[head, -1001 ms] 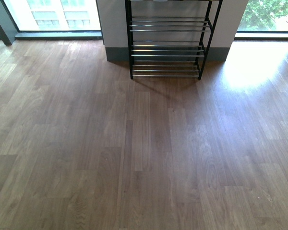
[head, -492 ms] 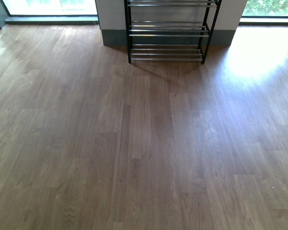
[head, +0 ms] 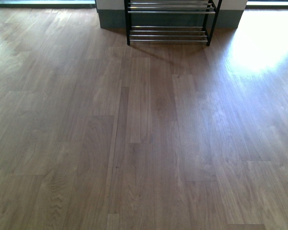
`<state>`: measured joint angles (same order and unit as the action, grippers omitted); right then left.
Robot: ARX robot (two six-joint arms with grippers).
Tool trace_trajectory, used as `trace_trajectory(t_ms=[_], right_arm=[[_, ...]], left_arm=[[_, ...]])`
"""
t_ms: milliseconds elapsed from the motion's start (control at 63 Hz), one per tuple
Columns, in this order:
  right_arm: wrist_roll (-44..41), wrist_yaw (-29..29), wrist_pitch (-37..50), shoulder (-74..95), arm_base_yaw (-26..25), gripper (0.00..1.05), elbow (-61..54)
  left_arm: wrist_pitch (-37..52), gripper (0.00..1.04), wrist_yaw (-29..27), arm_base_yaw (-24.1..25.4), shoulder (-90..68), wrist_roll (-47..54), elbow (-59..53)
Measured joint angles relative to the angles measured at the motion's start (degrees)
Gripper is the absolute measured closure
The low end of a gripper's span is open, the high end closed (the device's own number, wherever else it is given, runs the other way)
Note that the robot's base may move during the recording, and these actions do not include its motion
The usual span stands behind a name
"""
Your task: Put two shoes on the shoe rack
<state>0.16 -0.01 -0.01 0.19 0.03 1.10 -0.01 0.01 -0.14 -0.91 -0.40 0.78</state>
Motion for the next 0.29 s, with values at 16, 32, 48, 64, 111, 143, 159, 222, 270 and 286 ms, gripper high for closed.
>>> trace_trajectory(t_ms=[16, 32, 48, 64, 111, 143, 159, 222, 270, 286], right_arm=[[0.0, 0.0, 0.0, 0.0, 0.0, 0.09, 0.0], [0.0, 0.0, 0.0, 0.0, 0.0, 0.09, 0.0], [0.0, 0.0, 0.0, 0.0, 0.0, 0.09, 0.0], [0.0, 0.0, 0.0, 0.0, 0.0, 0.09, 0.0], [0.0, 0.0, 0.0, 0.0, 0.0, 0.09, 0.0], [0.0, 0.0, 0.0, 0.0, 0.0, 0.09, 0.0], [0.0, 0.0, 0.0, 0.0, 0.0, 0.09, 0.0], [0.0, 0.0, 0.0, 0.0, 0.0, 0.09, 0.0], [0.0, 0.0, 0.0, 0.0, 0.0, 0.09, 0.0], [0.0, 0.0, 0.0, 0.0, 0.0, 0.09, 0.0]], left_arm=[[0.0, 0.09, 0.0, 0.0, 0.0, 0.0, 0.0], [0.0, 0.09, 0.0, 0.0, 0.0, 0.0, 0.0], [0.0, 0.09, 0.0, 0.0, 0.0, 0.0, 0.0], [0.0, 0.09, 0.0, 0.0, 0.0, 0.0, 0.0], [0.0, 0.09, 0.0, 0.0, 0.0, 0.0, 0.0], [0.0, 0.09, 0.0, 0.0, 0.0, 0.0, 0.0], [0.0, 0.09, 0.0, 0.0, 0.0, 0.0, 0.0], [0.0, 0.09, 0.0, 0.0, 0.0, 0.0, 0.0], [0.0, 0.09, 0.0, 0.0, 0.0, 0.0, 0.0], [0.0, 0.09, 0.0, 0.0, 0.0, 0.0, 0.0]])
